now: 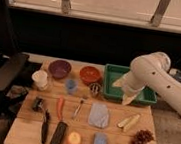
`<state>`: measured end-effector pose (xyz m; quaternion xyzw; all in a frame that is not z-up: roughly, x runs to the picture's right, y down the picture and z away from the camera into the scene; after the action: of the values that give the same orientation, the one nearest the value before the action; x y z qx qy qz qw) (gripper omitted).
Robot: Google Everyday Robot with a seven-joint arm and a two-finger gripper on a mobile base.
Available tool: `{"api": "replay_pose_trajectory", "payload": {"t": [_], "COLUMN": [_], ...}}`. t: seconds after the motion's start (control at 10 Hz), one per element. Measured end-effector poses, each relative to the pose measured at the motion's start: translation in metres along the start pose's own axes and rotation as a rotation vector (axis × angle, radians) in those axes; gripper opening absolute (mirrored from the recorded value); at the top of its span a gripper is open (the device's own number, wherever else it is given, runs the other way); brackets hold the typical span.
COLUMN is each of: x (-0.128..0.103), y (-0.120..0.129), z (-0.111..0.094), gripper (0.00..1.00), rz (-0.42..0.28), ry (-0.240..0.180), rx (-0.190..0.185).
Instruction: Place fork in metal cup
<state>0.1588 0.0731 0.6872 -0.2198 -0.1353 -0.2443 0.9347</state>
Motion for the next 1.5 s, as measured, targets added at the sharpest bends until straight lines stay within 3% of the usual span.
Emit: {"api": "replay_pose_trajectory", "payload": {"t": [0.1,0.4,0.7,0.9,1.2,1.5], "x": [-0.01,-0.009,-0.017,-0.036,-0.088,-0.137], "y": [-0.004,-0.003,-0.005,-0.019,-0.048,-0.072], "z": [0.001,0.0,0.017,0.031,0.063,0.097], "gripper": [0.65,0.65,0.65,0.65,0.65,0.65], "rz": [-0.037,-0.04,-0.11,-0.166,-0.313,-0.449], "ry": [-0.011,-0.01,-0.082,-0.119,-0.186,-0.279], "rx": [0.007,0.004,-0.008,-0.012,-0.026,-0.019]}}
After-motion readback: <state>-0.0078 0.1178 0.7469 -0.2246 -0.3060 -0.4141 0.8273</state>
